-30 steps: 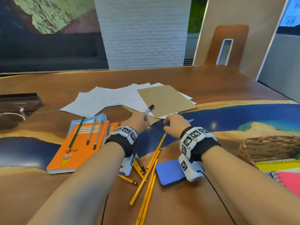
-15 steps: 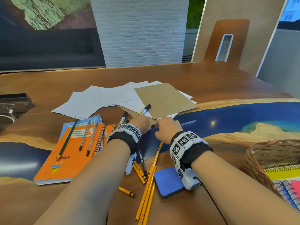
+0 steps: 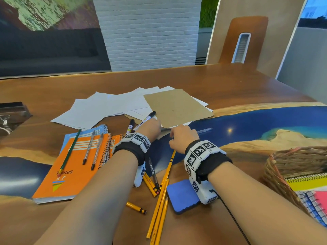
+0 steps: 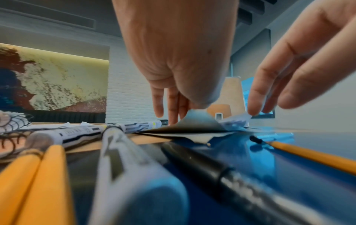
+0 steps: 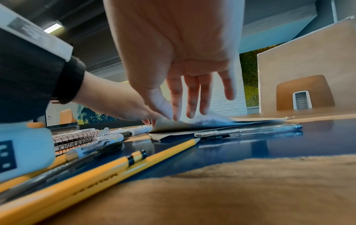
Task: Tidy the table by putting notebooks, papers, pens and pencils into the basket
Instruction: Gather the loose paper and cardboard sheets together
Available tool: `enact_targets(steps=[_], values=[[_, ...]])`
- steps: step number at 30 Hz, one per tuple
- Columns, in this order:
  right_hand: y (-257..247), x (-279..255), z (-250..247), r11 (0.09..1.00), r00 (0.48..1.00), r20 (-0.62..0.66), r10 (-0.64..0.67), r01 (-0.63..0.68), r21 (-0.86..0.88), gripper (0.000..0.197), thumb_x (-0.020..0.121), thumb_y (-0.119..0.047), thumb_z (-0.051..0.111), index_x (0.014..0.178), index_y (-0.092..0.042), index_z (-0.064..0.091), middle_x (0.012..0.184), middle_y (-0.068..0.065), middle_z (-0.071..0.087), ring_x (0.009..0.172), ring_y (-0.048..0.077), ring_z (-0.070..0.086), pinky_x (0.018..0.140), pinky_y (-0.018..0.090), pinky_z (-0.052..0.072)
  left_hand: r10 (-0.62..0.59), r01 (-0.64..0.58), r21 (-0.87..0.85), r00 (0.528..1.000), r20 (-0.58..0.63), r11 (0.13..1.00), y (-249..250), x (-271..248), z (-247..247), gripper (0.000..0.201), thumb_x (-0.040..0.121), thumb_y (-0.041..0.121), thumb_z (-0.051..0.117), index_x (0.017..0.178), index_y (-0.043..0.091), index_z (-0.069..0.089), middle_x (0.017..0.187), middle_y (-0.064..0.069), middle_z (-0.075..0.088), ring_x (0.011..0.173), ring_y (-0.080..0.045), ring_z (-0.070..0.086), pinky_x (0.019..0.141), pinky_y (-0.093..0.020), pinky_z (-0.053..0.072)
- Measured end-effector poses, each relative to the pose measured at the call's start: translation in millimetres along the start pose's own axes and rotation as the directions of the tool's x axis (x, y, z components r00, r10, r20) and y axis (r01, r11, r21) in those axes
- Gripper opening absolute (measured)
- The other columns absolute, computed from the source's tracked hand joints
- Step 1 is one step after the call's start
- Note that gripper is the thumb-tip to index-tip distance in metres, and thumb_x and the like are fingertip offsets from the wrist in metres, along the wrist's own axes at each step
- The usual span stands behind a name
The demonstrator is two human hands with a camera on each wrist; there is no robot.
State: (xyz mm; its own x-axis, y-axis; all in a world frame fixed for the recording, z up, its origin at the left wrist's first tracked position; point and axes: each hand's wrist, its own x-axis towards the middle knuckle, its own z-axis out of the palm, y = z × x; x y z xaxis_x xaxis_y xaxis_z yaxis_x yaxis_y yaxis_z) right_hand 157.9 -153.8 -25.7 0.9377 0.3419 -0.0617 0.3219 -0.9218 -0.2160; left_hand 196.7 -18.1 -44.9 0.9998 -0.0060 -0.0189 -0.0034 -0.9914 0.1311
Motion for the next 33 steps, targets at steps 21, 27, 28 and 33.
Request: enact_targets(steps=[21, 27, 28, 33], values=[[1, 1, -1, 1.000, 0.928, -0.372, -0.004, 0.008, 0.008, 0.047, 0.091, -0.033, 0.053, 0.131, -0.015, 0.038, 0.135, 0.007, 0.044, 0.128, 0.029, 0.035, 0.106, 0.041, 0.030, 0.277, -0.449, -0.144, 0.741, -0.611, 0.882, 12, -37, -33, 0.034, 0.087, 0.022, 0.027, 0.081, -0.002, 0.049, 0.076, -0.020, 0.048, 0.067, -0.031, 0.045, 0.061, -0.037, 0.036], [13, -14, -11, 0.980, 0.896, -0.434, 0.096, -0.010, 0.197, 0.039, 0.091, -0.032, 0.056, 0.121, -0.011, 0.042, 0.124, 0.007, 0.049, 0.119, 0.027, 0.043, 0.100, 0.039, 0.034, 0.192, -0.476, -0.161, 0.609, -0.769, 0.864, 16, -47, -68, 0.028, 0.089, 0.013, 0.031, 0.087, -0.005, 0.052, 0.082, -0.018, 0.049, 0.074, -0.019, 0.039, 0.070, -0.015, 0.028], [16, -19, -13, 0.974, 0.890, -0.440, 0.119, -0.018, 0.228, 0.038, 0.090, -0.032, 0.056, 0.120, -0.011, 0.043, 0.123, 0.007, 0.049, 0.118, 0.027, 0.043, 0.099, 0.039, 0.034, 0.165, -0.470, -0.169, 0.589, -0.791, 0.866, 17, -50, -74, 0.028, 0.090, 0.013, 0.031, 0.088, -0.006, 0.053, 0.083, -0.018, 0.049, 0.075, -0.018, 0.038, 0.071, -0.014, 0.027], [30, -39, -30, 0.935, 0.842, -0.504, 0.193, -0.001, 0.356, 0.040, 0.089, -0.035, 0.059, 0.120, -0.011, 0.047, 0.117, 0.006, 0.055, 0.114, 0.026, 0.048, 0.097, 0.037, 0.036, 0.064, -0.437, -0.218, 0.546, -0.835, 0.872, 26, -61, -109, 0.029, 0.097, 0.015, 0.031, 0.094, -0.006, 0.051, 0.073, -0.008, 0.044, 0.062, -0.019, 0.038, 0.060, -0.023, 0.028]])
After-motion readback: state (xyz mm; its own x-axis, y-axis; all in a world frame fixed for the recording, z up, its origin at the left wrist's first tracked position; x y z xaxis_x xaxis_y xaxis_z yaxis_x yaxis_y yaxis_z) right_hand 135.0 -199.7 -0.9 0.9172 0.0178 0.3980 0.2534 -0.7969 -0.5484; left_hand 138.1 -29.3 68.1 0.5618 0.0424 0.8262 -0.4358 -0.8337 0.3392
